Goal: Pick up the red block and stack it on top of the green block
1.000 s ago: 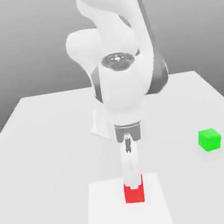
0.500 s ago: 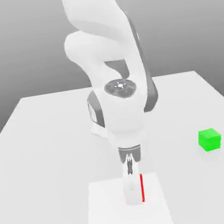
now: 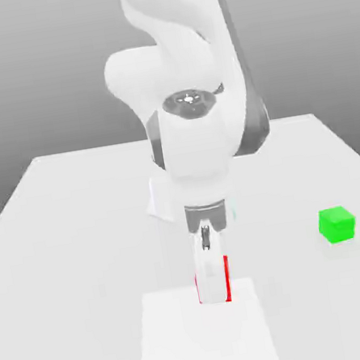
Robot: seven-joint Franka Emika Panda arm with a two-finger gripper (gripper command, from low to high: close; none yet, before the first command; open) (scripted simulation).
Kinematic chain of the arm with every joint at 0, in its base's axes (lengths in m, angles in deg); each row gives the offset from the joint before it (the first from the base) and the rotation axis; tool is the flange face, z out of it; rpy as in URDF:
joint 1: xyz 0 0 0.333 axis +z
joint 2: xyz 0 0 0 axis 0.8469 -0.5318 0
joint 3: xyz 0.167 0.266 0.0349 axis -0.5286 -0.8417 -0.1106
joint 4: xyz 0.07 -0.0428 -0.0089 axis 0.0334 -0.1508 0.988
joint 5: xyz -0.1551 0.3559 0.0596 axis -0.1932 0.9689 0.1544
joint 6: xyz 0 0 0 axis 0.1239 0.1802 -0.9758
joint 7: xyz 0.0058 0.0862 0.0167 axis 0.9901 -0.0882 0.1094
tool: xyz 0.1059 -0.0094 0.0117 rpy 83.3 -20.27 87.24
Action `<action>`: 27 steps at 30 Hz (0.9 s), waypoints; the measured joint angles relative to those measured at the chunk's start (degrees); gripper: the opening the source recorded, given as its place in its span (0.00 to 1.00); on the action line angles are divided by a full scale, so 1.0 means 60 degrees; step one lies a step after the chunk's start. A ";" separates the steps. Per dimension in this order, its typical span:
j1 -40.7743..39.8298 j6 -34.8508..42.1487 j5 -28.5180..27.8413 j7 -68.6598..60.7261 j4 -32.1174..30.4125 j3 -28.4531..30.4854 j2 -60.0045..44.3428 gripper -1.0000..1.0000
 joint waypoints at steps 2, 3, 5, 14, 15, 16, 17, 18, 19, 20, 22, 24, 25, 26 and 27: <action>-0.0106 0.0234 0.0229 -0.0024 -0.0042 -0.0361 0.0279 0.00; 0.0362 0.0344 0.0362 -0.0016 -0.0058 -0.0641 0.0415 0.00; 0.1134 0.0549 0.0626 0.0022 -0.0089 -0.0999 0.0679 0.00; 0.3736 0.1282 0.2170 -0.0001 -0.0275 -0.2566 0.1773 0.00; 0.4068 0.1340 0.2364 -0.0019 -0.0301 -0.2734 0.1879 0.00; 0.4400 0.1394 0.2562 -0.0040 -0.0328 -0.2903 0.1982 0.00; 0.4740 0.1443 0.2762 -0.0063 -0.0355 -0.3066 0.2081 0.00; 0.5079 0.1483 0.2957 -0.0084 -0.0383 -0.3225 0.2172 0.00; 0.5433 0.1526 0.3172 -0.0114 -0.0413 -0.3394 0.2269 0.00; 0.5643 0.1515 0.3291 -0.0112 -0.0432 -0.3541 0.2298 0.00; 0.5707 0.1327 0.3223 -0.0008 -0.0446 -0.3720 0.2160 0.00; 0.5576 0.1070 0.2994 0.0162 -0.0450 -0.3875 0.1926 0.00; 0.5488 0.0934 0.2840 0.0270 -0.0452 -0.3943 0.1792 0.00; 0.5393 0.0795 0.2663 0.0392 -0.0454 -0.4008 0.1650 0.00; 0.5291 0.0655 0.2466 0.0528 -0.0456 -0.4072 0.1503 0.00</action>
